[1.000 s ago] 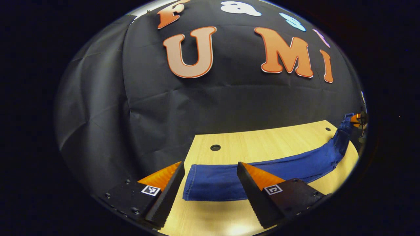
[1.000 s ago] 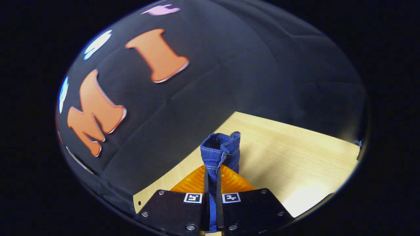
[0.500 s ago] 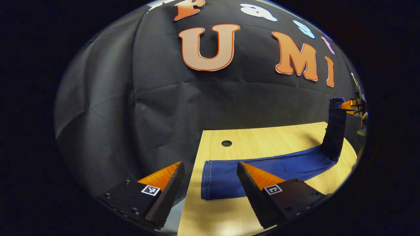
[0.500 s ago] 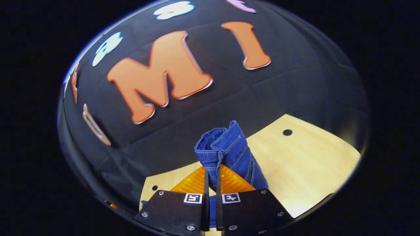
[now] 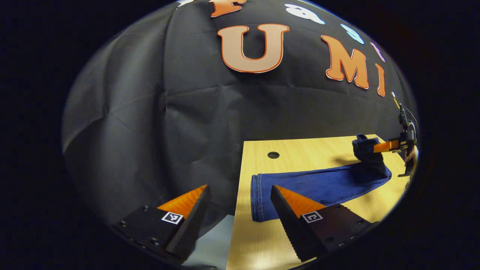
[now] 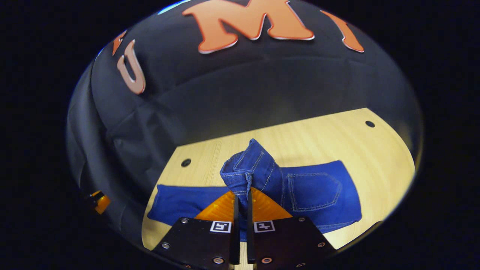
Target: Grasp the waist and the cuffs of the jeans and fold them to make the two legs overlap; first hold the waist and fold one-third of the jeans toward the cuffs, then hold the cuffs and fold the remaining one-third in the same direction to finish folding.
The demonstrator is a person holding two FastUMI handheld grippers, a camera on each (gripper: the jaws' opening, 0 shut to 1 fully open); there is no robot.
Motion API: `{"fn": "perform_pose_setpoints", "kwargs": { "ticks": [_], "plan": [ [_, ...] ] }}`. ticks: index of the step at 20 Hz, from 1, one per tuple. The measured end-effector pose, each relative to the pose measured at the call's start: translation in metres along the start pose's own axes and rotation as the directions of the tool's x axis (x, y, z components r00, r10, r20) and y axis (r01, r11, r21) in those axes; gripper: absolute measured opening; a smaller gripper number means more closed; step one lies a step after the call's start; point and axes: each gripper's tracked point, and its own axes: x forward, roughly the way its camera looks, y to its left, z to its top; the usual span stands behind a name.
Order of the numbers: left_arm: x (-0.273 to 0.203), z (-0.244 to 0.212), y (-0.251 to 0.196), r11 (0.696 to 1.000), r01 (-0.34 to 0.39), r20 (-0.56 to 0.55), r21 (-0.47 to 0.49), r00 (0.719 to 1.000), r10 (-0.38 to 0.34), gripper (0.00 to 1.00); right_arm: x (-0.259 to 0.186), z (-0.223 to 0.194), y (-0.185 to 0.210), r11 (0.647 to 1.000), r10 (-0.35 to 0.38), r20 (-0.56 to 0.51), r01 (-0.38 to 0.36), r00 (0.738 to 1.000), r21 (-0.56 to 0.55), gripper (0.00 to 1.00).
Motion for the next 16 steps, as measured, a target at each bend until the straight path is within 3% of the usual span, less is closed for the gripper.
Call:
{"fn": "perform_pose_setpoints", "kwargs": {
  "ticks": [6,11,13,15,16],
  "plan": [
    [0.010,-0.018,0.002,0.999,0.007,-0.029,-0.034,1.000,-0.008,0.99,0.008,-0.003,0.005,0.998,-0.016,-0.137,0.007,0.990,-0.063,0.08],
    [0.019,-0.031,-0.002,0.998,0.018,-0.052,-0.056,0.998,-0.021,0.99,0.008,0.000,0.012,0.992,-0.027,-0.140,0.010,0.990,-0.123,0.08],
    [0.022,-0.032,-0.004,0.997,0.025,-0.053,-0.071,0.998,-0.029,0.99,0.013,-0.003,0.009,0.992,0.004,-0.152,-0.023,0.988,-0.127,0.13],
    [0.020,-0.035,-0.004,0.995,0.033,-0.059,-0.096,0.998,-0.039,0.99,0.009,-0.015,0.026,0.989,0.094,-0.198,-0.114,0.976,-0.093,0.49],
    [0.022,-0.039,-0.009,0.992,0.054,-0.073,-0.117,0.995,-0.063,0.98,0.005,-0.015,0.030,0.989,0.106,-0.210,-0.125,0.972,-0.081,0.66]
  ]
}}
